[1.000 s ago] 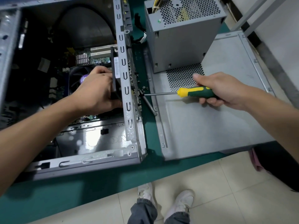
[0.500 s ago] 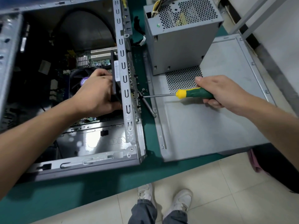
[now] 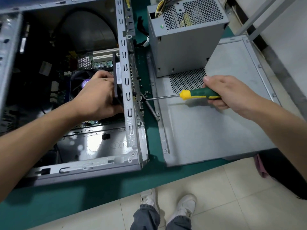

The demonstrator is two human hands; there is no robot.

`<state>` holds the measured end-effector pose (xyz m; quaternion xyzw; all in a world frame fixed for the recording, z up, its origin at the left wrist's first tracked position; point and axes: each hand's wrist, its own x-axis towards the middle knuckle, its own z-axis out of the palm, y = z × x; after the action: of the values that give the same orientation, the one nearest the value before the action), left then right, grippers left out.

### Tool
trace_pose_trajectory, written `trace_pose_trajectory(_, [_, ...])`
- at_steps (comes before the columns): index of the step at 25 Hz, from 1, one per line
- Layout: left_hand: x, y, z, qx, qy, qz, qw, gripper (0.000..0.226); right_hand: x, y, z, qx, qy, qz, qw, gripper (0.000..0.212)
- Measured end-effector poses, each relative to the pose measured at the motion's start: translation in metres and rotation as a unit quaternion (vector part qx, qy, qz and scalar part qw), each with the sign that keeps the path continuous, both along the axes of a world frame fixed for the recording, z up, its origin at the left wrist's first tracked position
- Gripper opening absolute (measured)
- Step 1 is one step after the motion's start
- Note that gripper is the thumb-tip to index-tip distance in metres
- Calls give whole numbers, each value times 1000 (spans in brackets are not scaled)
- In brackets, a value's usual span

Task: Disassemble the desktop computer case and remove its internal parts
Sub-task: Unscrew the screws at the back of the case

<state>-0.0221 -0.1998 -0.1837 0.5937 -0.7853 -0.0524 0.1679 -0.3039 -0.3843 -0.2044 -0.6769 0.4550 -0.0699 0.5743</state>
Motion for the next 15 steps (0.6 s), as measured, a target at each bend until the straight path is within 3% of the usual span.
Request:
trace_pose_trajectory(2, [-1,0,0,-5,6,-3,1000,11,-1,0,-1,78,-140,-50,986,11])
trace_pose_trajectory(4, [-4,0,3,-5,24,-2,1000,26,-3,1,-1,161,-243,-69,954,30])
trace_pose_trajectory(5, [-4,0,4,-4,29,-2,1000,28,-3,2,-2,167,-235,-69,955,29])
trace_pose_trajectory(7, [-5,1,3,-3,29,-4,1000,28,-2,5,-1,97,-82,-43,991,17])
trace_pose_trajectory(9, [-5,2,4,6,30,-6,1000,27,-2,5,-1,10,46,-8,999,38])
trace_pose_trajectory(10, [-5,1,4,12,29,-5,999,24,-1,5,-2,7,16,-20,1000,33])
trace_pose_trajectory(12, [-5,0,3,19,20,-6,1000,14,-2,3,-2,104,-125,-81,983,9])
trace_pose_trajectory(14, [-5,1,4,23,19,-7,1000,15,-4,2,0,196,-234,-99,947,32])
trace_pose_trajectory(15, [-5,1,4,19,22,-7,1000,19,-4,1,1,189,-217,-89,953,27])
